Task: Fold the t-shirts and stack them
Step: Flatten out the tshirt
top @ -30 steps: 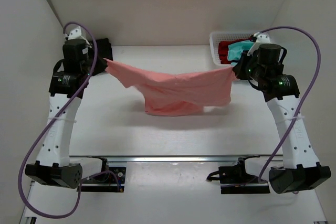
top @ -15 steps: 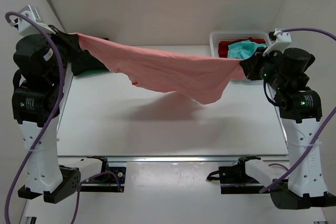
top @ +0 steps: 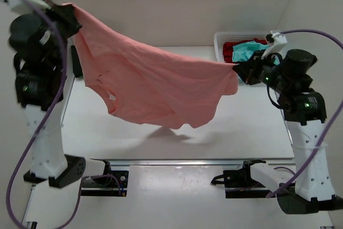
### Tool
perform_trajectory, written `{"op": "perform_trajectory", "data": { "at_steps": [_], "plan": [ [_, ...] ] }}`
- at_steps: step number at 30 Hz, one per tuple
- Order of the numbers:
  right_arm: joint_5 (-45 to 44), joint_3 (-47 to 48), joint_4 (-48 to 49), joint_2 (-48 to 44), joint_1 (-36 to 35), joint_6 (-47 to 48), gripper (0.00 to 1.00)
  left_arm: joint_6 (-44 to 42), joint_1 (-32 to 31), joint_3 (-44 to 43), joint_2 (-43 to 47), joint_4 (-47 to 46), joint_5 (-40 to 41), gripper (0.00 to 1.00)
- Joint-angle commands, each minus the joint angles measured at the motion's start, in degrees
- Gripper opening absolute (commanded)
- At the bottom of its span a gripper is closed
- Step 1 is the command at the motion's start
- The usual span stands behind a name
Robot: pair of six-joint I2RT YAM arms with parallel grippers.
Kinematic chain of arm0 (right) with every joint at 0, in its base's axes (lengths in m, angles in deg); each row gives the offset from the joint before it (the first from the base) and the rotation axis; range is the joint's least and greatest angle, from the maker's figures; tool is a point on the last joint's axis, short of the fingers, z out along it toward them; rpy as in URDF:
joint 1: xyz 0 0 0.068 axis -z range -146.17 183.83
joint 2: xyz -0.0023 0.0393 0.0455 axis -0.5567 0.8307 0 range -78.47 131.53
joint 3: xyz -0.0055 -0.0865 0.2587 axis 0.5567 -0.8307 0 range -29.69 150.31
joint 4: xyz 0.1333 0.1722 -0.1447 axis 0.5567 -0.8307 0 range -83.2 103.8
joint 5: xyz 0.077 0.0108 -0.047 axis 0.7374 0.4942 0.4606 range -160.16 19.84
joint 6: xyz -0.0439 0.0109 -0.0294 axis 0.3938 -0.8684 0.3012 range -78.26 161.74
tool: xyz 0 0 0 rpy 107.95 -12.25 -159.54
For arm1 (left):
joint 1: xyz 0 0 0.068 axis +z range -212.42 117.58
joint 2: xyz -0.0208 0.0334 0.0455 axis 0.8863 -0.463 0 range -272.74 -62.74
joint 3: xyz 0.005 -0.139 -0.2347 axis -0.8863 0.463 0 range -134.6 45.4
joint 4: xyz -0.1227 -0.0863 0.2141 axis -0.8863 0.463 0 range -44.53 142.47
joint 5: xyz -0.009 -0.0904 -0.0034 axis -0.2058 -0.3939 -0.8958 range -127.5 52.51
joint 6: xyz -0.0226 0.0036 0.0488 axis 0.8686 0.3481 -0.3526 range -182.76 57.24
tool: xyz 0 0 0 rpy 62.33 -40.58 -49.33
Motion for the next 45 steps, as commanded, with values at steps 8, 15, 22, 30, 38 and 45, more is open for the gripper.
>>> {"op": "perform_trajectory", "data": {
  "at_steps": [8,15,22,30,38,45],
  "plan": [
    [-11.13,-7.02,17.12,23.07,-6.79,-7.67,0.0,0.59,1.36,-18.62,-44.88,-7.51,-2.79,0.0],
    [-16.78,-0.77,19.5,33.45,-3.8,-8.48,0.28,0.77,2.69,-2.69,-44.22,-11.29,-10.34,0.42],
    [-5.56,-11.38,23.72,29.86,-9.06,2.96,0.2,4.46,1.82,28.79,-20.52,-8.66,-15.71,0.51],
    [1.49,-27.82,29.25,26.95,-20.23,5.07,0.37,9.1,-5.66,71.51,8.23,-8.22,-18.95,0.54],
    [-0.87,-30.13,32.51,32.92,-31.65,5.08,0.48,17.55,-10.76,91.48,15.74,-11.81,-23.0,0.55],
    [-8.87,-30.91,32.42,38.37,-32.63,2.97,0.5,18.43,-13.57,92.46,7.14,-17.09,-21.95,0.59]
  ]
}}
